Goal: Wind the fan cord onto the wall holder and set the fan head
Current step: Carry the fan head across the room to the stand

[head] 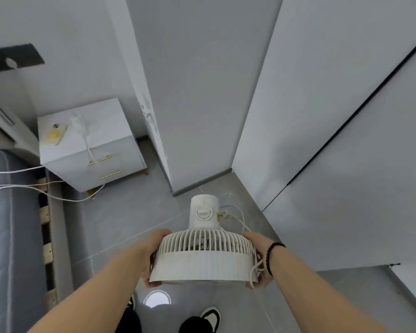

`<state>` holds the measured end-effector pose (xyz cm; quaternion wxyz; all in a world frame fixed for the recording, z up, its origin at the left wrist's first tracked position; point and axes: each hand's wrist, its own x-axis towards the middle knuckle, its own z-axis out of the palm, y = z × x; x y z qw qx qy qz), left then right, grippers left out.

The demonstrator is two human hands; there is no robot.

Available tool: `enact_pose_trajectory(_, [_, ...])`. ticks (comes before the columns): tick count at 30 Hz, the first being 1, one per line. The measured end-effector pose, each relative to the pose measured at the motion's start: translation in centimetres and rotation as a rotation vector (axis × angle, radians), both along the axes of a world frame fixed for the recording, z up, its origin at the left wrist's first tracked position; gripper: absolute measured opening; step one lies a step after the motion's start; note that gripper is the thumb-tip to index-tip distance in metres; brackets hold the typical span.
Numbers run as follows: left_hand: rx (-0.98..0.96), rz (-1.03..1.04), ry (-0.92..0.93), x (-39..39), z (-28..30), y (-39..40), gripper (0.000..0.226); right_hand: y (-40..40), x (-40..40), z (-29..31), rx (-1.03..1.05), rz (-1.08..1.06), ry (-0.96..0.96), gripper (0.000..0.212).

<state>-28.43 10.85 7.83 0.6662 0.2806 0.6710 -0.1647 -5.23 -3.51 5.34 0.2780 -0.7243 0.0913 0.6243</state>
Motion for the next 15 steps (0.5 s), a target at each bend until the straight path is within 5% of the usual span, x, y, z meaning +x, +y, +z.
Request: enact_pose_trajectory(15, [-0.047,0.081,0.079,-13.7,-1.6,12.9,0.057,15.9,-11.8,0.3,-0.069,0.182,-0.084,0.033])
